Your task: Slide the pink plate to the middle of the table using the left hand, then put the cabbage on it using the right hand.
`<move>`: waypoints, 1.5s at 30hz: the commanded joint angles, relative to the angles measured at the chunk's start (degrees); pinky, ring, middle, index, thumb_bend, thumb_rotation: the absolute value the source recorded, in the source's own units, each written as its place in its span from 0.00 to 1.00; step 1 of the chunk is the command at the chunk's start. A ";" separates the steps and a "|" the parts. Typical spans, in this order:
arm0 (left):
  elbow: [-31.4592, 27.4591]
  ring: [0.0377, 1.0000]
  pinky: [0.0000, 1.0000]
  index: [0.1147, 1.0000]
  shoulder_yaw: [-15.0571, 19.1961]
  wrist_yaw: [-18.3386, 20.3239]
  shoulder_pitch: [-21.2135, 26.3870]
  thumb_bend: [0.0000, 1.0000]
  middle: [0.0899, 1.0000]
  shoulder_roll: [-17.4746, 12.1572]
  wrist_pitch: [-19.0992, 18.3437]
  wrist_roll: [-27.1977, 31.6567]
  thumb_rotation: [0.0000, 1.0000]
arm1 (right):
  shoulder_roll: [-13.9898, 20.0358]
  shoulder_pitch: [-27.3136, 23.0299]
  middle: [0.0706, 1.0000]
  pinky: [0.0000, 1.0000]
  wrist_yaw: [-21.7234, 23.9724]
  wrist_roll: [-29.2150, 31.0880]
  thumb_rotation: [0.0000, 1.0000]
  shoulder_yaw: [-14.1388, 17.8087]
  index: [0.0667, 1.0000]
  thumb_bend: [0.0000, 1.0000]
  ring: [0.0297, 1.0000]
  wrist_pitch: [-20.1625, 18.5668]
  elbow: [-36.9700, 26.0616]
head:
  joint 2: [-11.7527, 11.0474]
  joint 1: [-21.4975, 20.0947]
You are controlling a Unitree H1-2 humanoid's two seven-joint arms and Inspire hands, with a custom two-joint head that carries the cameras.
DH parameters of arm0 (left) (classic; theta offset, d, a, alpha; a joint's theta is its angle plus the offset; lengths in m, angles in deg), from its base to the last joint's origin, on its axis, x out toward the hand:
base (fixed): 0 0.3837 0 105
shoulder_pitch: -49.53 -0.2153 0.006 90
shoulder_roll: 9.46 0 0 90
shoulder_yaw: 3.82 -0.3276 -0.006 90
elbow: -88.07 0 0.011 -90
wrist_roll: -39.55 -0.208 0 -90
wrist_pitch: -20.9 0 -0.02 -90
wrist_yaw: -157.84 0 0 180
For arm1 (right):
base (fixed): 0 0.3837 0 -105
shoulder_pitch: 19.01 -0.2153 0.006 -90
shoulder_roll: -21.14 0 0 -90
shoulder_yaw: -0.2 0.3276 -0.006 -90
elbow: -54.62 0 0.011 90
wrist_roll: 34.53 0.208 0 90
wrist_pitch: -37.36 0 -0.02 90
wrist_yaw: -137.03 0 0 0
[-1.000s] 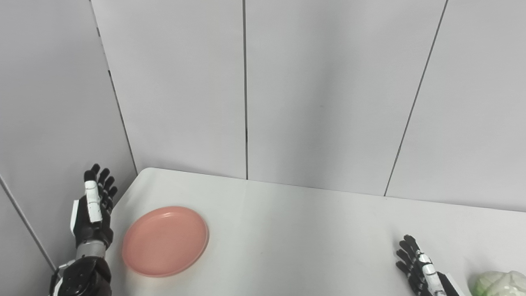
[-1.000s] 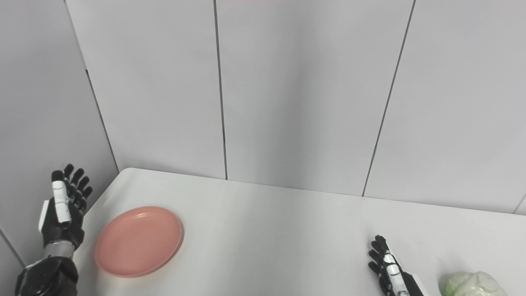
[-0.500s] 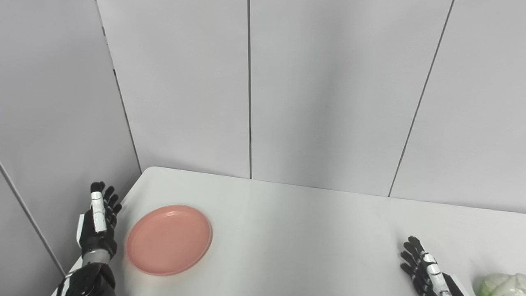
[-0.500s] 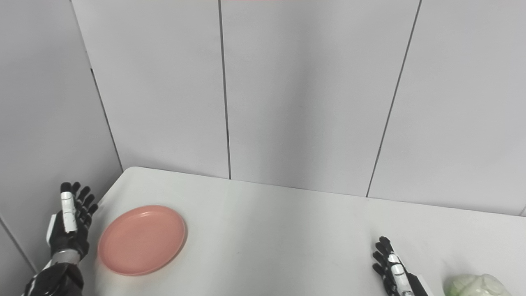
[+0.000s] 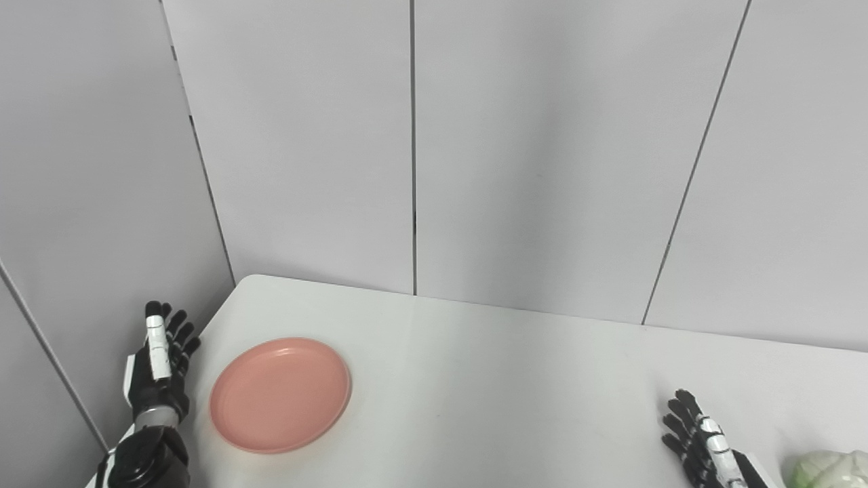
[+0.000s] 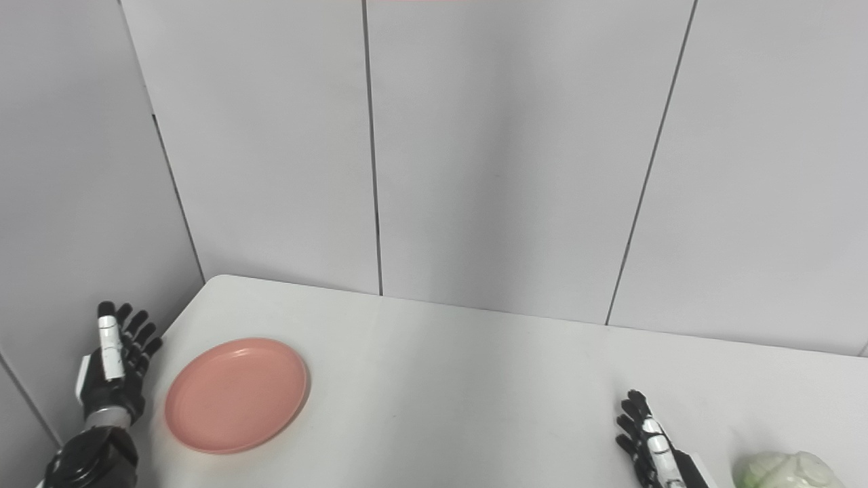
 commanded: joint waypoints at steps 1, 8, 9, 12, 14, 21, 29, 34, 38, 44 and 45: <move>3.42 0.93 0.92 0.92 -0.54 1.45 1.54 0.94 0.93 -0.95 0.19 0.49 0.94 | 1.02 0.23 1.00 1.00 0.24 0.33 1.00 0.42 1.00 0.26 1.00 -2.60 -1.12 | 0.18 -0.01; 3.88 0.97 0.97 0.97 -3.42 3.21 1.69 0.92 0.97 -0.31 -1.70 -0.53 0.98 | 1.19 0.22 1.00 1.00 0.27 0.30 1.00 0.33 1.00 0.26 1.00 -2.89 -1.41 | 0.42 -0.14; 3.59 0.97 0.97 0.97 -3.83 3.32 1.56 0.91 0.97 -0.13 -1.83 -0.59 0.99 | 1.17 0.22 1.00 1.00 0.24 0.32 1.00 0.33 1.00 0.27 1.00 -2.95 -1.45 | 0.48 -0.24; 3.01 0.97 0.97 0.97 -4.83 3.74 1.28 0.90 0.97 0.39 -1.64 -0.56 0.97 | 1.05 0.12 1.00 1.00 -0.09 0.05 1.00 0.30 1.00 0.26 1.00 -3.05 -1.41 | 0.54 -0.30; 2.56 0.98 0.97 0.96 -5.75 4.27 1.17 0.89 0.97 0.73 -1.88 -0.57 0.97 | 0.80 0.16 1.00 1.00 -0.40 -0.09 1.00 0.39 1.00 0.26 1.00 -3.01 -1.43 | 0.59 -0.31; 0.95 0.97 0.97 0.96 -8.54 5.23 0.85 0.88 0.97 1.40 -3.46 -0.84 0.98 | 0.70 0.19 1.00 1.00 0.06 -0.23 1.00 0.36 1.00 0.27 1.00 -2.36 -1.09 | 0.83 -0.64; -1.96 0.97 0.97 0.96 -10.44 5.19 -0.17 0.87 0.97 2.24 -5.92 -0.78 0.98 | 0.55 0.14 1.00 1.00 0.32 0.14 1.00 0.52 1.00 0.28 1.00 -2.05 -0.80 | 0.96 -0.91; -2.59 0.97 0.97 0.96 -11.78 6.68 -0.85 0.91 0.97 2.40 -5.72 -0.89 0.95 | 0.53 0.24 1.00 1.00 0.54 -0.09 1.00 0.39 1.00 0.28 1.00 -1.11 -0.49 | 1.03 -1.54; -4.69 0.97 0.97 0.96 -12.85 6.50 -1.05 0.91 0.98 2.98 -7.92 -0.89 0.97 | 0.21 0.15 1.00 1.00 0.36 0.13 1.00 0.54 1.00 0.29 1.00 -1.19 -0.36 | 1.10 -1.87; -7.09 0.97 0.96 0.96 -14.38 6.04 -1.56 0.89 0.98 3.96 -9.30 -1.31 0.96 | -0.06 0.08 1.00 1.00 -0.17 -0.55 1.00 0.49 1.00 0.30 1.00 -1.51 -0.33 | 1.17 -2.24; -7.40 0.97 0.96 0.96 -14.52 5.96 -1.56 0.89 0.98 4.20 -9.54 -1.37 0.96 | -0.08 0.11 1.00 1.00 -0.15 -0.52 1.00 0.50 1.00 0.30 1.00 -1.72 -0.42 | 1.17 -2.31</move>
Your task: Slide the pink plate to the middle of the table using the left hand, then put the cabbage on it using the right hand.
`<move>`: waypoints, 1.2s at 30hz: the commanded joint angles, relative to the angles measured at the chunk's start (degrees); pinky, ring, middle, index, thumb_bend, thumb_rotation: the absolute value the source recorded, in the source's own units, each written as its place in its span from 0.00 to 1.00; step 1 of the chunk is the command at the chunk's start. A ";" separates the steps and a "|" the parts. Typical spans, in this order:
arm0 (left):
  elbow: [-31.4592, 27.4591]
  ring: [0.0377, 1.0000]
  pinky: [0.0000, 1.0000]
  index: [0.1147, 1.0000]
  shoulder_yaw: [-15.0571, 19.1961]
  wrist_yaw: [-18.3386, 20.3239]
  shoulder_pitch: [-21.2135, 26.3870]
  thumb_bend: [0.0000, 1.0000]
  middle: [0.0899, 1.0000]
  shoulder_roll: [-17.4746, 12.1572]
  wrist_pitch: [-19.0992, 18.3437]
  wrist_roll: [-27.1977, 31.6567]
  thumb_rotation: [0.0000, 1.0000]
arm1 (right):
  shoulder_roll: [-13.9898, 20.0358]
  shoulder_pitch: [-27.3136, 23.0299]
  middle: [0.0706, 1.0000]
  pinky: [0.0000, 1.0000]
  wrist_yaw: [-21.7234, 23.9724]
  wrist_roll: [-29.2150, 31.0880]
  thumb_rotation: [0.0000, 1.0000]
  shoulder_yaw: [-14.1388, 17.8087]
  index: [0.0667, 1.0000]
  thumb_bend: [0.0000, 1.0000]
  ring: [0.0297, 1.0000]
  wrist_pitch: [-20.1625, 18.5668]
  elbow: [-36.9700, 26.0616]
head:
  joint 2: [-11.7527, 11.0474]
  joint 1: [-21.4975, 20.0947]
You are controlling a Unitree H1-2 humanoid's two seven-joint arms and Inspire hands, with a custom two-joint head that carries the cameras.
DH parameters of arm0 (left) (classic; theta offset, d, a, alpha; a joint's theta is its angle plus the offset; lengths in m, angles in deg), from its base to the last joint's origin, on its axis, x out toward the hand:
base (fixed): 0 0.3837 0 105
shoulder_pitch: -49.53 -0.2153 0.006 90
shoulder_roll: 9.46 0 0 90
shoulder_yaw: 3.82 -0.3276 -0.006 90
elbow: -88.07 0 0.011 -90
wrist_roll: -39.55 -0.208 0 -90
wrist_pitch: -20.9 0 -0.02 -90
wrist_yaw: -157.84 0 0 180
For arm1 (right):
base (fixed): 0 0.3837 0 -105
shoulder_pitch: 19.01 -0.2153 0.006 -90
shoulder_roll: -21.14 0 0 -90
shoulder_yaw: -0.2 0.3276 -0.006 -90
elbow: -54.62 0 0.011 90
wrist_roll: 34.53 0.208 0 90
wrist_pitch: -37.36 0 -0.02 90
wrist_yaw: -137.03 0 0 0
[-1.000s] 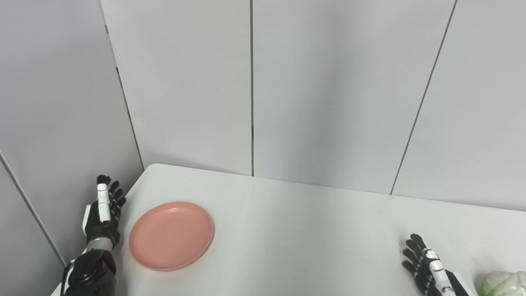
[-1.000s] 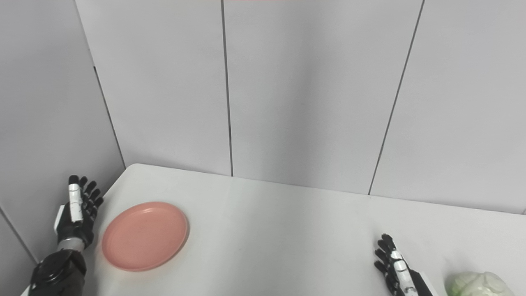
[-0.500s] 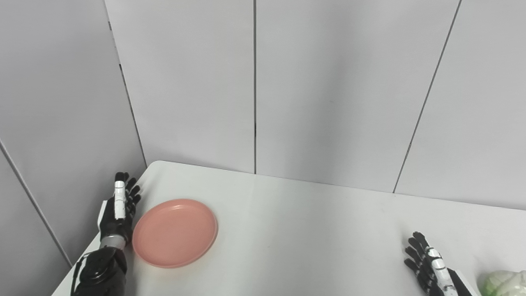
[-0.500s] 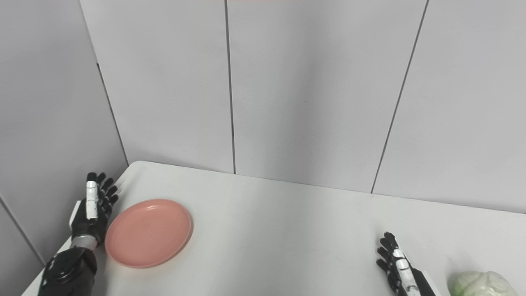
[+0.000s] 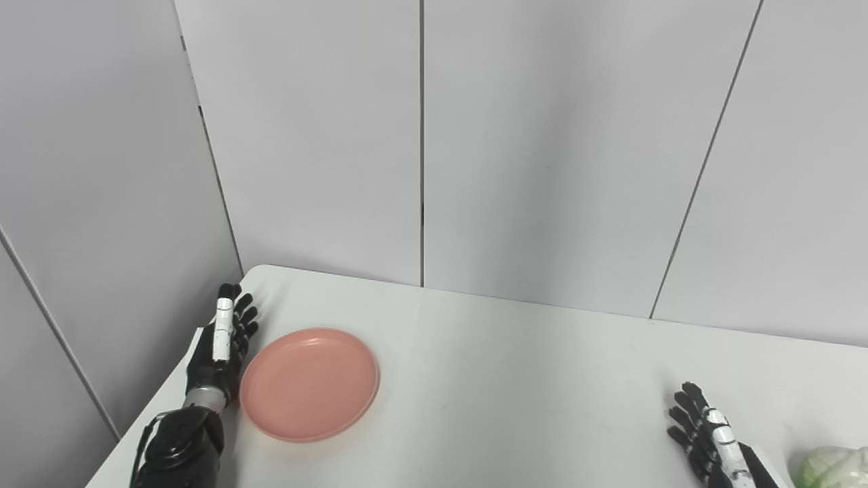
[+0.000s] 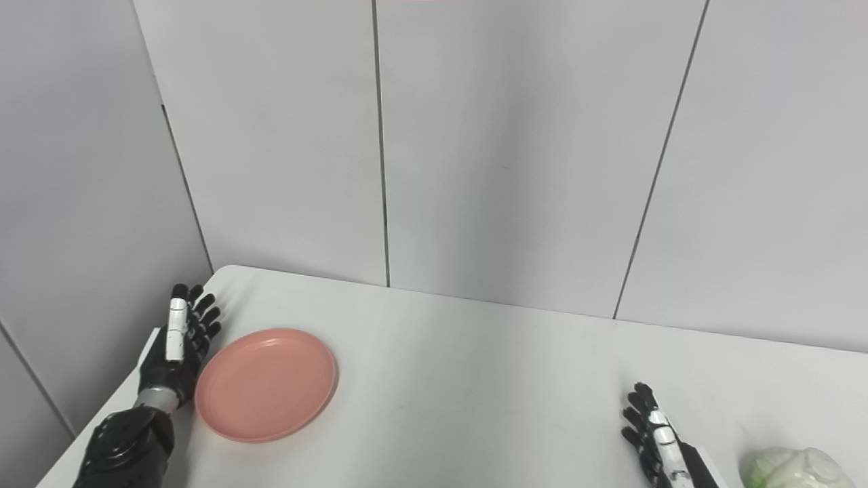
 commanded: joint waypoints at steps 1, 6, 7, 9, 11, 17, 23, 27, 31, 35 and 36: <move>-0.52 0.97 0.97 0.96 -2.26 2.21 -0.26 0.90 0.98 2.19 -3.91 -1.00 0.96 | -0.08 -0.08 1.00 1.00 -0.09 -0.26 1.00 -0.11 1.00 0.31 1.00 -0.23 -0.25 | 0.03 0.07; -3.44 0.97 0.96 0.95 -4.17 1.91 -0.73 0.92 0.97 3.23 -5.11 -2.73 0.97 | -0.11 0.00 1.00 1.00 -0.02 -0.34 1.00 -0.19 1.00 0.32 1.00 -0.21 -0.42 | 0.06 -0.23; -4.12 0.96 0.96 0.95 -4.48 1.95 -0.93 0.92 0.97 3.36 -5.45 -2.96 0.98 | -0.15 0.05 1.00 1.00 -0.13 -0.46 1.00 -0.21 1.00 0.32 1.00 -0.18 -0.53 | 0.10 -0.34; -5.03 0.96 0.96 0.94 -5.03 2.23 -1.22 0.91 0.97 3.72 -5.64 -3.37 0.98 | -0.20 0.09 1.00 1.00 -0.09 -0.57 1.00 -0.25 1.00 0.31 1.00 0.33 -0.39 | 0.16 -0.51; -6.28 0.96 0.96 0.94 -5.39 1.96 -1.46 0.91 0.96 4.30 -6.86 -3.58 0.97 | -0.25 0.09 1.00 1.00 -0.13 -0.68 1.00 -0.25 1.00 0.31 1.00 0.54 -0.20 | 0.21 -0.69; -9.34 0.97 0.96 0.94 -7.60 2.74 -2.17 0.90 0.96 5.66 -8.76 -5.22 0.97 | -0.41 0.25 1.00 1.00 -0.36 -1.07 1.00 -0.29 1.00 0.31 1.00 0.51 -0.44 | 0.35 -1.26; -12.07 0.96 0.94 0.95 -10.85 3.54 -2.64 0.94 0.96 6.61 -9.94 -7.14 0.96 | -0.63 0.24 1.00 1.00 -0.11 -0.56 1.00 -0.18 1.00 0.32 1.00 0.17 -0.49 | 0.45 -2.22; -14.81 0.96 0.94 0.96 -13.31 4.56 -3.26 0.89 0.96 7.47 -11.58 -8.21 0.98 | -0.82 0.14 1.00 1.00 -0.36 -0.96 1.00 -0.23 1.00 0.33 1.00 0.54 -0.02 | 0.67 -2.85; -17.36 0.98 0.97 0.99 -15.84 5.87 -3.79 0.87 0.98 7.65 -13.58 -9.55 1.00 | -0.99 0.31 1.00 1.00 -0.39 -1.08 1.00 -0.34 1.00 0.36 1.00 1.06 -0.04 | 0.90 -3.74; -19.78 0.97 0.96 0.98 -18.33 5.63 -4.47 0.83 0.97 8.90 -14.57 -11.55 1.00 | -1.21 0.52 1.00 1.00 -0.89 -1.66 1.00 -0.58 1.00 0.37 1.00 0.67 -0.54 | 1.09 -4.54; -19.89 0.97 0.95 0.97 -18.92 5.84 -4.59 0.80 0.96 9.09 -14.29 -12.12 1.00 | -1.25 0.60 1.00 1.00 -1.09 -1.97 1.00 -0.67 1.00 0.37 1.00 0.45 -0.81 | 1.13 -4.72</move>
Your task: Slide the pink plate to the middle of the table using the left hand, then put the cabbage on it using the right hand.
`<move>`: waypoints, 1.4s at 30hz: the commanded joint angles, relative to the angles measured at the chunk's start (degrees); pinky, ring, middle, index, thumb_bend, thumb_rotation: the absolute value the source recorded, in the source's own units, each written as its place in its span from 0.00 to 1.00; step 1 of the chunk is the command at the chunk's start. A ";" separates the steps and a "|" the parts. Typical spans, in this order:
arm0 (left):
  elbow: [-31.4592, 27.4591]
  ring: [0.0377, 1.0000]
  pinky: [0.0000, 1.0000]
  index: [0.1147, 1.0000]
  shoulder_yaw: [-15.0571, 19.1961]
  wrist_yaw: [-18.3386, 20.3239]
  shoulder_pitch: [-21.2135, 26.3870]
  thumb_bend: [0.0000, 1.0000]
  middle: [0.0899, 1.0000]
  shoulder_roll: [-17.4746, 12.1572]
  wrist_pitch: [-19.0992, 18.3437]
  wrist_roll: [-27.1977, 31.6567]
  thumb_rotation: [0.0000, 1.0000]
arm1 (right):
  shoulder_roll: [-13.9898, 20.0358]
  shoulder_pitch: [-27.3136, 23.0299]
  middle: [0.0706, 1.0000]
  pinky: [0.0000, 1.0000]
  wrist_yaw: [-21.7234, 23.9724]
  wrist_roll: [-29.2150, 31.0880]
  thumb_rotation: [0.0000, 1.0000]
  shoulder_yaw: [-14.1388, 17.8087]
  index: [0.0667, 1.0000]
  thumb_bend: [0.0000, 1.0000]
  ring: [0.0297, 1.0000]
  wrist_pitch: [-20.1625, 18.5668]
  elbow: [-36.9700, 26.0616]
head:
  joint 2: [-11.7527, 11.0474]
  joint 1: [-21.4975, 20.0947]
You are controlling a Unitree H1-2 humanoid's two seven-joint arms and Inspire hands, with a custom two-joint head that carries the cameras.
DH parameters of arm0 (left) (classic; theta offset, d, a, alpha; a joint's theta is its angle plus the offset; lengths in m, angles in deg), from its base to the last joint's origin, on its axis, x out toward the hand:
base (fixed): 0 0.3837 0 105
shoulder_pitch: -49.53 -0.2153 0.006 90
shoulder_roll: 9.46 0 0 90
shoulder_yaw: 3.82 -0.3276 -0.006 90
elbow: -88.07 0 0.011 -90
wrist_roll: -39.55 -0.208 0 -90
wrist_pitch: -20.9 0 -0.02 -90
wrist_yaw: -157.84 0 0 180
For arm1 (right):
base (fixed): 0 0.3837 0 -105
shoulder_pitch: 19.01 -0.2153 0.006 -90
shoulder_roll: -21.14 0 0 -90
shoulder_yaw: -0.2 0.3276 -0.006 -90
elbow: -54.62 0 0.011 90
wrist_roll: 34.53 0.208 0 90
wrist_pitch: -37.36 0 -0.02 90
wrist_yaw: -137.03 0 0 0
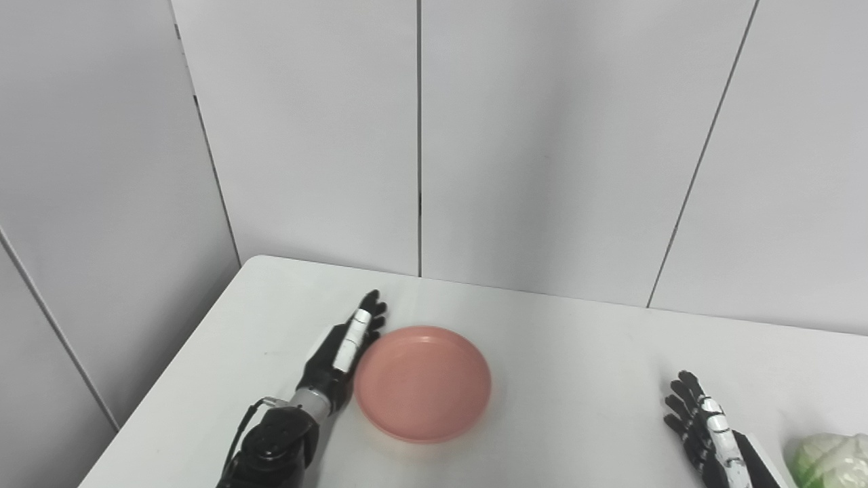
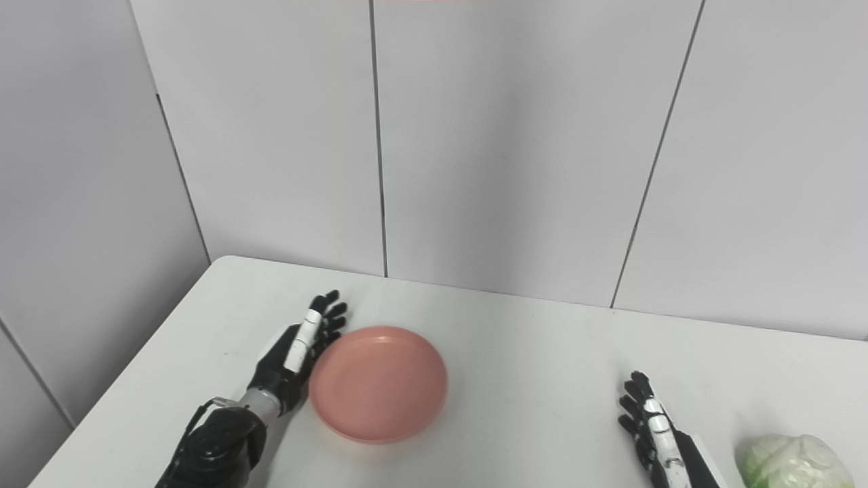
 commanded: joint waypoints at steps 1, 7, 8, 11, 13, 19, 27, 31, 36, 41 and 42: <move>-0.35 0.96 0.95 0.97 -2.51 2.81 -0.55 0.79 0.96 1.88 -0.99 -1.10 1.00 | -0.24 0.63 1.00 1.00 -0.35 -0.96 1.00 -0.49 1.00 0.38 1.00 0.13 -0.80 | 0.12 -0.45; 2.72 0.99 1.00 1.00 -4.83 6.40 -0.43 0.77 1.00 2.77 1.67 -1.55 1.00 | -0.76 0.65 1.00 1.00 -0.67 0.08 1.00 -0.57 1.00 0.38 1.00 -1.86 -1.68 | 0.40 -2.19; 2.93 1.00 1.00 1.00 -5.08 6.78 -0.47 0.78 1.00 2.95 1.82 -1.59 1.00 | -0.83 0.64 1.00 1.00 -0.72 0.17 1.00 -0.60 1.00 0.38 1.00 -2.04 -1.72 | 0.48 -2.78; 3.24 0.98 0.98 0.99 -5.92 6.72 -0.79 0.79 0.99 3.55 2.75 -2.52 1.00 | -1.13 0.67 1.00 1.00 -1.20 -0.34 1.00 -0.82 1.00 0.39 1.00 -1.88 -1.72 | 0.54 -3.50; 2.12 0.97 0.96 0.98 -6.46 6.16 -1.50 0.79 0.98 4.43 2.37 -3.03 1.00 | -1.05 0.67 1.00 1.00 -1.38 -1.15 1.00 -1.27 1.00 0.39 1.00 -1.55 -1.64 | 0.61 -3.99; 0.01 0.96 0.92 0.95 -7.05 6.91 -3.60 0.76 0.97 6.53 2.64 -2.19 1.00 | -1.48 0.59 1.00 1.00 -2.01 -1.91 1.00 -1.63 1.00 0.40 1.00 -1.54 -1.41 | 0.92 -5.88; -0.71 0.99 0.97 1.00 -5.97 5.89 -6.31 0.81 1.00 10.51 6.37 -0.41 1.00 | -2.02 0.57 0.99 1.00 -3.69 -4.22 1.00 -2.48 1.00 0.44 0.98 -2.00 -1.75 | 1.18 -7.83; -0.82 1.00 1.00 1.00 -5.70 6.41 -7.26 0.81 1.00 11.45 7.65 0.78 1.00 | -1.95 0.53 1.00 1.00 -3.15 -4.08 1.00 -2.76 1.00 0.46 0.99 -0.87 -1.05 | 1.32 -8.67; -0.03 1.00 1.00 1.00 -5.60 6.17 -7.77 0.85 1.00 11.81 9.03 0.53 1.00 | -1.75 0.50 1.00 1.00 -2.81 -3.82 1.00 -3.01 1.00 0.46 1.00 -1.20 -1.08 | 1.53 -9.08; 0.44 1.00 1.00 1.00 -5.81 6.18 -7.82 0.84 1.00 11.62 10.34 -0.10 1.00 | -1.93 0.61 1.00 1.00 -3.64 -4.40 1.00 -3.08 1.00 0.47 0.99 -1.92 -1.64 | 1.73 -9.53; 0.47 1.00 1.00 1.00 -5.68 6.01 -7.85 0.84 1.00 11.68 10.59 -0.08 1.00 | -1.93 0.55 1.00 1.00 -3.51 -4.14 1.00 -3.02 1.00 0.47 0.99 -2.17 -1.67 | 1.76 -9.70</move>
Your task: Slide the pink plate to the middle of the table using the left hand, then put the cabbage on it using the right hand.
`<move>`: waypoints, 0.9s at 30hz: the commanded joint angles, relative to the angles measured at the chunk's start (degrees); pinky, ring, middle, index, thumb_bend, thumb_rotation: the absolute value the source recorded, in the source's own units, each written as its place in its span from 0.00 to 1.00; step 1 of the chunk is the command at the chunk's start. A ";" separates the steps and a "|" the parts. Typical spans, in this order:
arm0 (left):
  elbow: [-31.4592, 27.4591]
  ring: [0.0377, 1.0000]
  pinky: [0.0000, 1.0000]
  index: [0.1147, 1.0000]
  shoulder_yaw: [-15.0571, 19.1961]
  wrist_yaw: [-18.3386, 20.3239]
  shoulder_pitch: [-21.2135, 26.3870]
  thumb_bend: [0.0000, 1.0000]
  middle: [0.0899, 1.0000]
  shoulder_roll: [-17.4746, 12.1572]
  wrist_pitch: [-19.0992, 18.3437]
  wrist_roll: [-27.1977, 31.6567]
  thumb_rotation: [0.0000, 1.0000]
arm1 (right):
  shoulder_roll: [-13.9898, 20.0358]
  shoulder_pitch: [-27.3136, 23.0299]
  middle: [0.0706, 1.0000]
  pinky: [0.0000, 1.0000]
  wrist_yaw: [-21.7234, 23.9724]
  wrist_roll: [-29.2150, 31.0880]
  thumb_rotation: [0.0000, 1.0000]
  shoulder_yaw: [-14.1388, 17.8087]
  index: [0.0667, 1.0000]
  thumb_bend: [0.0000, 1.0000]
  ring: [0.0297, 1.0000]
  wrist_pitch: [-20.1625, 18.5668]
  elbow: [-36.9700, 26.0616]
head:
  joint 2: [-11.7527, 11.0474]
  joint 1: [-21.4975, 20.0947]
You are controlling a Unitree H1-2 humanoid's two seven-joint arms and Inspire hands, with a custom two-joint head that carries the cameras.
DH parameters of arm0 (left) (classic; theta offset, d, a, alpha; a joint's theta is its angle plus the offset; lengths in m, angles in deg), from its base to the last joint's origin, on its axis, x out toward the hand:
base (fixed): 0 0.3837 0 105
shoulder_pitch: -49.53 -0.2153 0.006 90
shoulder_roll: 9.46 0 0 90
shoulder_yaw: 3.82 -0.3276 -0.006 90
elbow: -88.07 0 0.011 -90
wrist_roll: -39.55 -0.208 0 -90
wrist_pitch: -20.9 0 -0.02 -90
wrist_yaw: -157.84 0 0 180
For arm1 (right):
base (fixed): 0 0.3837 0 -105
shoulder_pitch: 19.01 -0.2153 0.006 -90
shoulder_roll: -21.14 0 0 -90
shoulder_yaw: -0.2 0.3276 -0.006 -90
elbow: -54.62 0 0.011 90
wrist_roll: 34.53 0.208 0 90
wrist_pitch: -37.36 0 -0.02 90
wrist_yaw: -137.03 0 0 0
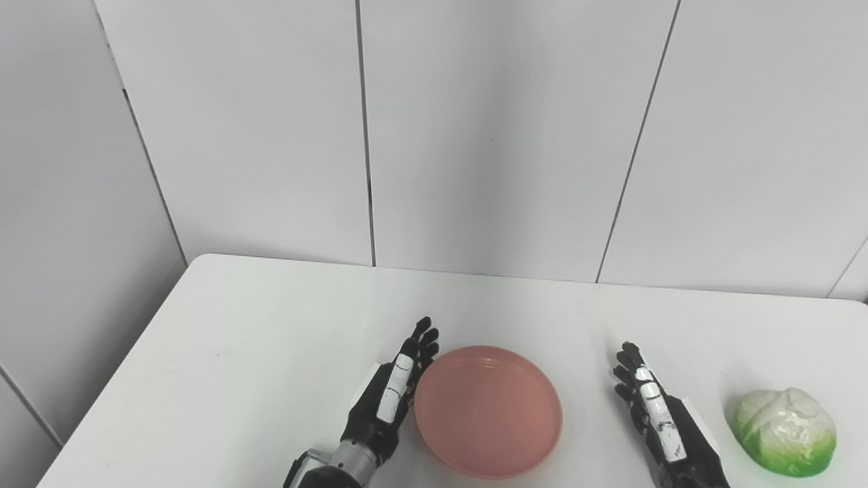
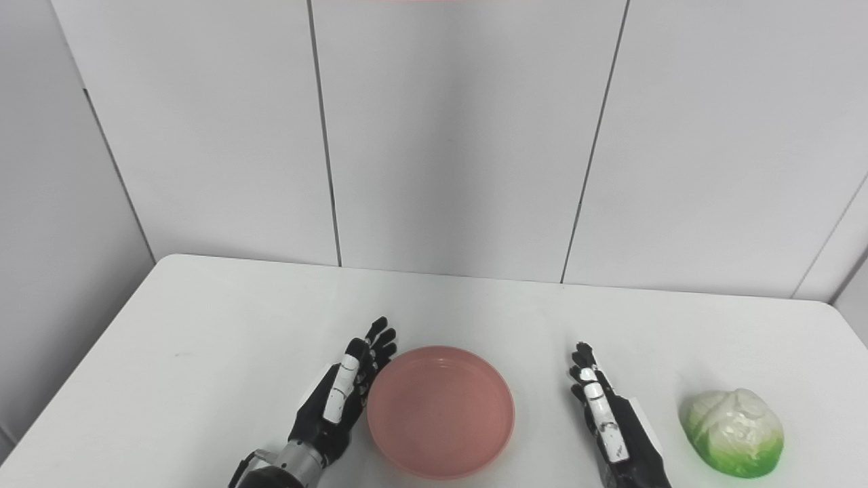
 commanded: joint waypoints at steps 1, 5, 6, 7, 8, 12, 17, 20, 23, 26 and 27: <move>0.82 1.00 1.00 1.00 -1.29 2.05 -0.95 0.82 1.00 1.01 -0.47 -0.50 1.00 | -0.24 0.20 1.00 1.00 0.69 0.08 1.00 -0.58 1.00 0.47 0.99 -1.97 -0.13 | 0.01 -0.08; 0.67 1.00 1.00 1.00 -1.04 1.47 -1.04 0.81 1.00 0.99 -0.16 -0.78 1.00 | -0.29 0.07 1.00 1.00 0.56 -0.20 1.00 -0.73 1.00 0.51 0.99 -1.98 -0.09 | 0.14 -0.90; 0.74 1.00 0.99 1.00 -0.91 1.22 -1.05 0.80 1.00 1.00 -0.09 -0.89 1.00 | -0.29 0.03 1.00 1.00 0.45 -0.38 1.00 -0.80 1.00 0.53 0.99 -2.11 -0.15 | 0.21 -1.22; 0.95 1.00 0.99 1.00 -0.82 1.18 -0.98 0.80 1.00 0.93 -0.10 -0.91 1.00 | -0.33 0.00 1.00 1.00 0.26 -0.57 1.00 -0.83 1.00 0.55 0.99 -2.30 -0.28 | 0.23 -1.38; 1.26 1.00 1.00 1.00 -0.75 1.20 -0.88 0.80 1.00 0.83 0.02 -0.97 1.00 | -0.44 -0.02 1.00 1.00 -0.09 -0.88 1.00 -0.84 1.00 0.56 0.98 -2.46 -0.46 | 0.23 -1.68; 2.89 1.00 1.00 1.00 -1.12 1.14 -0.38 0.82 1.00 -0.09 1.42 -2.46 1.00 | -0.46 -0.17 0.98 1.00 -0.72 -1.98 1.00 -1.02 0.99 0.60 0.97 -1.90 -1.29 | 0.22 -2.70; 2.90 0.98 0.98 0.98 -0.34 0.23 -0.70 0.83 0.99 -0.09 1.58 -3.31 1.00 | 1.35 -0.12 0.97 0.99 -2.48 -9.79 1.00 -3.04 0.98 0.65 0.97 1.44 -4.57 | 0.16 -3.81; 3.11 0.98 0.97 0.98 -0.12 -0.18 -0.78 0.83 0.99 -0.39 2.10 -4.13 1.00 | 3.11 -0.57 0.96 0.94 -4.33 -17.53 1.00 -4.69 0.97 0.66 0.95 2.58 -7.15 | 0.21 -5.47; 2.77 0.97 0.94 0.97 0.00 -0.43 -0.98 0.81 0.98 -0.71 2.00 -4.89 1.00 | 5.01 -1.30 0.93 0.87 -5.41 -25.01 1.00 -6.07 0.94 0.69 0.92 1.42 -10.07 | 0.29 -6.59; 2.77 0.96 0.93 0.96 0.35 -0.16 -1.14 0.81 0.97 -1.18 2.12 -4.98 1.00 | 6.71 -2.67 0.93 0.86 -3.79 -29.09 1.00 -6.35 0.94 0.71 0.91 -1.84 -14.14 | 0.46 -9.08; 2.85 0.96 0.92 0.96 0.45 -0.06 -1.20 0.81 0.97 -1.44 2.19 -5.02 1.00 | 7.33 -3.25 0.93 0.86 -3.17 -30.02 1.00 -6.32 0.95 0.73 0.91 -2.59 -15.08 | 0.49 -9.66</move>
